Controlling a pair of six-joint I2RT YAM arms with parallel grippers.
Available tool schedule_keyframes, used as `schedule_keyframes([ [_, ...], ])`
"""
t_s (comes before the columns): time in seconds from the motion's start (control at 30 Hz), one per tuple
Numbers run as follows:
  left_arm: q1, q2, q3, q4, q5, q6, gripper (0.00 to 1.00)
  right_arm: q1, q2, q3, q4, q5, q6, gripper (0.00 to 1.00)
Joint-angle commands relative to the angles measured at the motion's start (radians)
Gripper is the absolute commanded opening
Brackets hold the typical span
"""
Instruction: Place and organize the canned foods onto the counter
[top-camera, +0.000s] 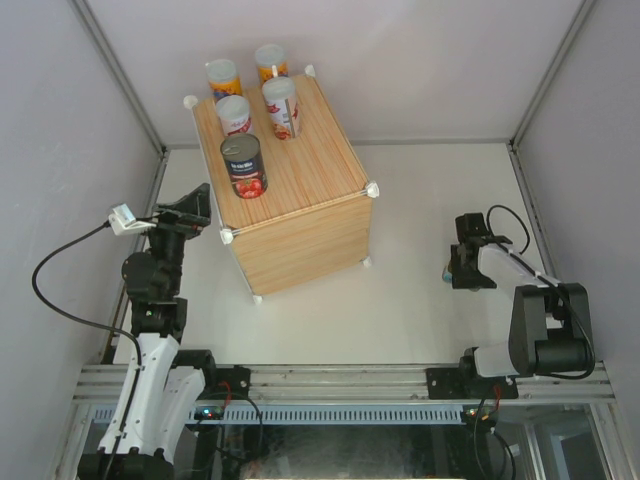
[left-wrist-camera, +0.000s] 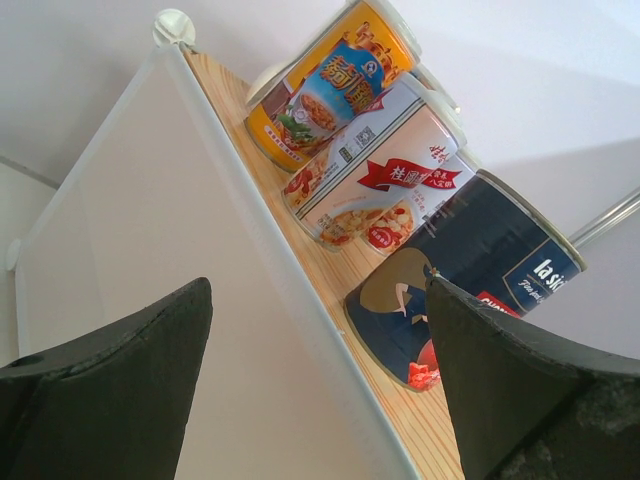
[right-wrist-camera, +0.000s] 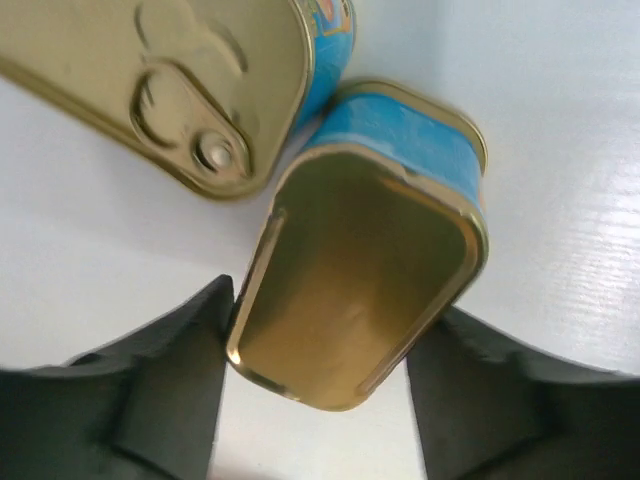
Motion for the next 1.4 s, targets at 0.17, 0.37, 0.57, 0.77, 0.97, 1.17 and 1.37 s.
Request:
schedule_keyframes([
  [0.17,-0.004,-0.019,0.003,0.012,-0.007,0.027,0.91,-0.007,0.017,-0.001,0.047,-0.009,-0.061,0.25],
  [0.37,-0.005,-0.040,0.007,0.001,-0.011,0.030,0.91,0.046,-0.034,-0.008,0.047,0.015,-0.111,0.12],
  [0.57,-0.007,-0.077,0.007,-0.023,-0.018,0.025,0.91,0.170,-0.152,-0.068,0.188,0.000,-0.244,0.00],
  [0.77,-0.007,-0.122,0.015,-0.063,-0.011,0.007,0.91,0.337,-0.351,-0.146,0.357,0.049,-0.400,0.00],
  [0.97,-0.010,-0.180,0.066,-0.152,0.020,0.002,0.91,0.466,-0.580,-0.178,0.447,0.021,-0.563,0.00],
  [1.17,-0.014,-0.230,0.115,-0.200,0.073,-0.029,0.92,0.558,-0.797,-0.179,0.461,-0.058,-0.592,0.00],
  [1.37,-0.025,-0.230,0.172,-0.203,0.174,-0.051,0.92,0.648,-0.920,-0.168,0.611,-0.197,-0.613,0.00],
])
